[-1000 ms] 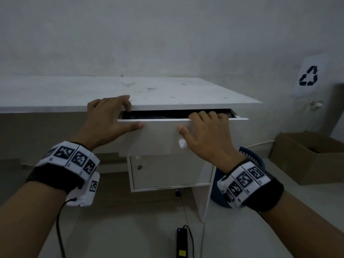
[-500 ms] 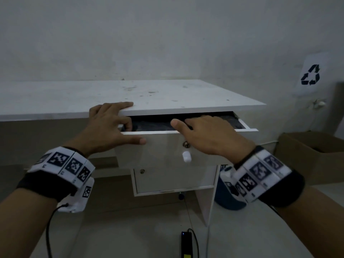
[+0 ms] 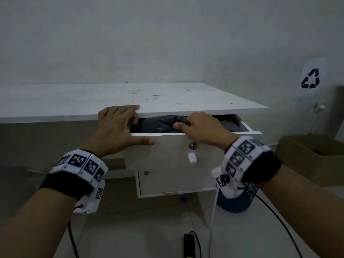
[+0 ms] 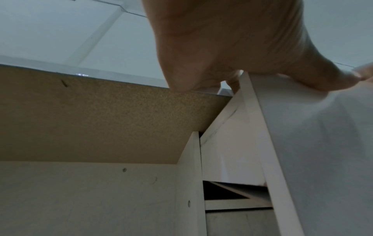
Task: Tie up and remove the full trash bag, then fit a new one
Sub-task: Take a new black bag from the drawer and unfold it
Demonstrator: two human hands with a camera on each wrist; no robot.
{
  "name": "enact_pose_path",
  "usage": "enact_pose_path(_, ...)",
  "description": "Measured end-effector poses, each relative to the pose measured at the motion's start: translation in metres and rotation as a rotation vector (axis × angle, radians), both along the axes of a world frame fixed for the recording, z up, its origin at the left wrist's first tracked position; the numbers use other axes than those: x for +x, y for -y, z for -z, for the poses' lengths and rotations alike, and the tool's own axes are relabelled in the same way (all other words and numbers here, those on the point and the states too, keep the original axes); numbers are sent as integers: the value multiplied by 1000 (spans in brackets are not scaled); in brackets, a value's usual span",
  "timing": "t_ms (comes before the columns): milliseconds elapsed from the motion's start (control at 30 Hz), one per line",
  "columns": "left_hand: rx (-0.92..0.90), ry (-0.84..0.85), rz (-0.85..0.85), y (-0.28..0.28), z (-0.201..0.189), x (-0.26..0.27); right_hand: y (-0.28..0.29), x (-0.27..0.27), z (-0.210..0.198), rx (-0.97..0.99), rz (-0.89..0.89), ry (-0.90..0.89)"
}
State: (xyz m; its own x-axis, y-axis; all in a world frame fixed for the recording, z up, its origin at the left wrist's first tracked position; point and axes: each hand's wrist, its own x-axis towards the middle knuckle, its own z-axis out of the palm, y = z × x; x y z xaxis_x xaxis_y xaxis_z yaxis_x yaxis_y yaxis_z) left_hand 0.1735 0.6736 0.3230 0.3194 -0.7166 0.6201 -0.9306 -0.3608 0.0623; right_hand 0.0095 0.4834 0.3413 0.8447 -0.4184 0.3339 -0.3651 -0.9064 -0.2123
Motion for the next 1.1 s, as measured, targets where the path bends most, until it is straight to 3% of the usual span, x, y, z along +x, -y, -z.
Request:
enact_pose_path(67,2,0,-15,0,-1,0,-6,-5,11,-197,-21,192)
enact_pose_path(133,8,-5,-24,0,-2,-1,-3,-7,23,-230,-115,412)
enact_pose_path(267,2,-46,-18,-1,0,-1,1,-11,18,100,-210,742)
enact_pose_path(467,6,-41,-19,1,3,3,1,-24,-9,633,-60,926)
enact_pose_path(600,-4,-37,9,0,1,-2,4,-40,-37,712,-109,1037)
enact_pose_path(700,5,-53,1,-2,-1,-6,-14,-58,-54,588,-236,854)
enact_pose_path(833,25,-48,-19,-2,-1,-6,-46,-75,-56,245,-179,328)
enact_pose_path(967,37,-38,-24,-1,-1,-4,-54,-84,-16,176,-77,-80)
enact_pose_path(1100,46,-37,-24,-2,-2,-4,-35,-79,43,219,-4,-349)
